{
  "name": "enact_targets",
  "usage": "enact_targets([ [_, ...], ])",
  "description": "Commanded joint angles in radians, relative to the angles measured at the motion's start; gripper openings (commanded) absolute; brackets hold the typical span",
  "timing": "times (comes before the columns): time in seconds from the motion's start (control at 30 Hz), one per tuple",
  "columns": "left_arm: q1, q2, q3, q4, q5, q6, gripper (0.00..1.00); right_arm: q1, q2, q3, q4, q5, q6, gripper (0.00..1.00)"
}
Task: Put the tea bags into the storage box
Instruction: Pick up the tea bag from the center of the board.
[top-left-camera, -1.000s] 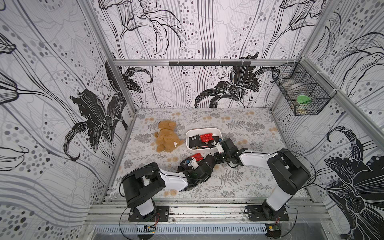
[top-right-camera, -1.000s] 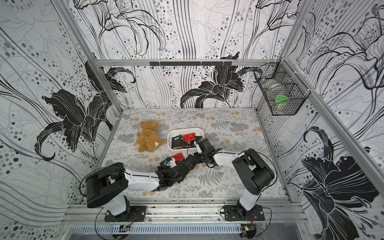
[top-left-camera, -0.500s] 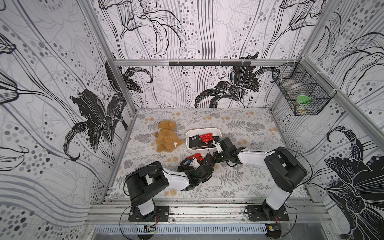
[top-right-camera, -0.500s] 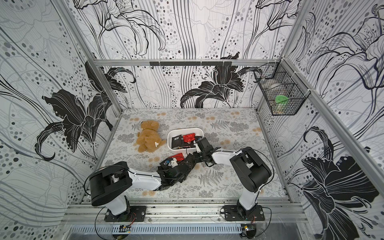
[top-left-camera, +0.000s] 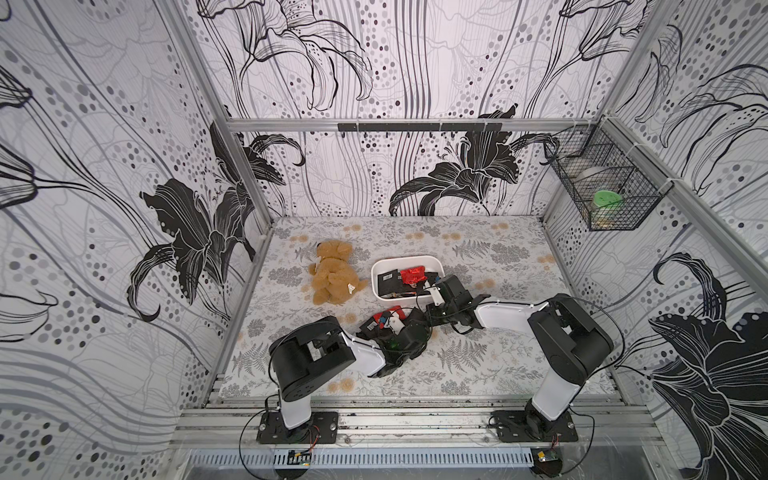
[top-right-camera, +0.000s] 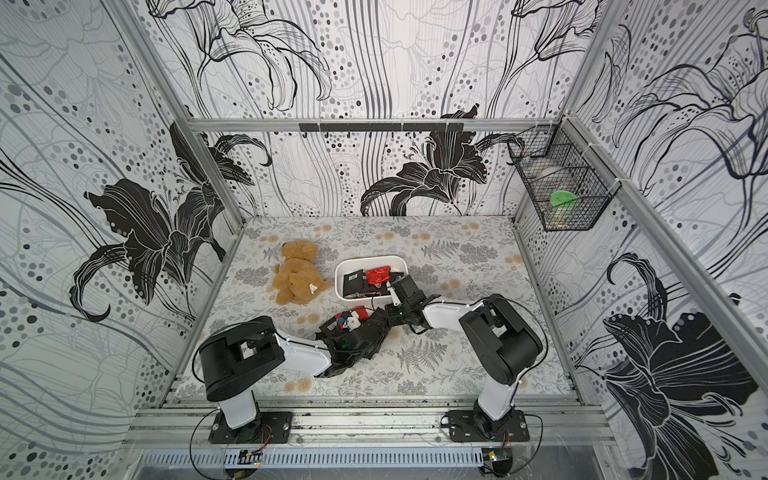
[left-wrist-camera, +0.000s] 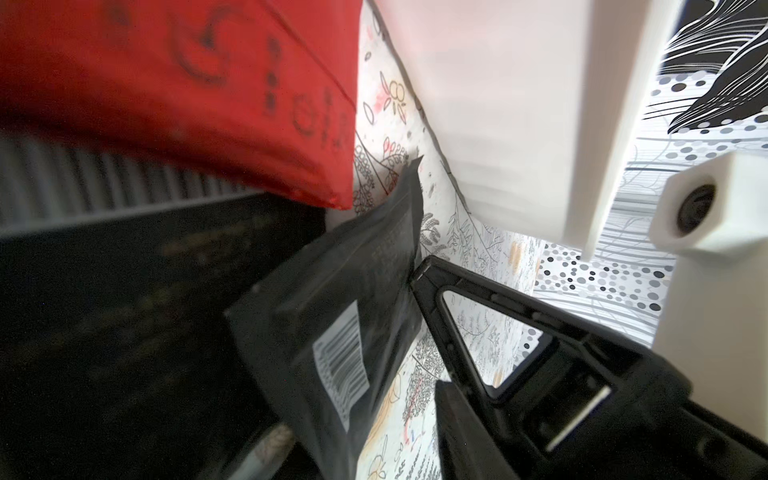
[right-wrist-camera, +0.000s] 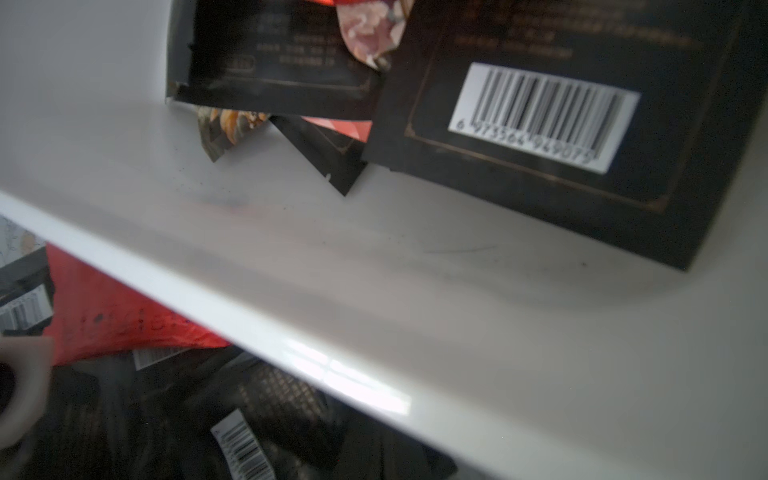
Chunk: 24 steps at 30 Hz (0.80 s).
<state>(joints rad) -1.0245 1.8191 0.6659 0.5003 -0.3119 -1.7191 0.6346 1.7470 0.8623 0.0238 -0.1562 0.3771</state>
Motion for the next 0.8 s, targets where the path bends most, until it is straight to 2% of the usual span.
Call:
enact_targets([
  [0.0, 0.007, 0.04, -0.001, -0.051, 0.024, 0.014, 0.31, 0.008, -0.007, -0.017, -0.042, 0.001, 0.014, 0.0],
  [0.47, 0.014, 0.017, 0.0, -0.137, -0.01, 0.013, 0.22, 0.008, -0.048, -0.046, -0.01, -0.011, 0.01, 0.01],
  [0.57, 0.015, 0.018, 0.001, -0.113, 0.004, 0.024, 0.12, 0.008, -0.058, -0.056, 0.011, -0.034, 0.008, 0.02],
  [0.77, 0.015, -0.001, 0.004, -0.128, 0.022, 0.054, 0.01, 0.009, -0.143, -0.1, 0.058, -0.028, 0.003, 0.05],
])
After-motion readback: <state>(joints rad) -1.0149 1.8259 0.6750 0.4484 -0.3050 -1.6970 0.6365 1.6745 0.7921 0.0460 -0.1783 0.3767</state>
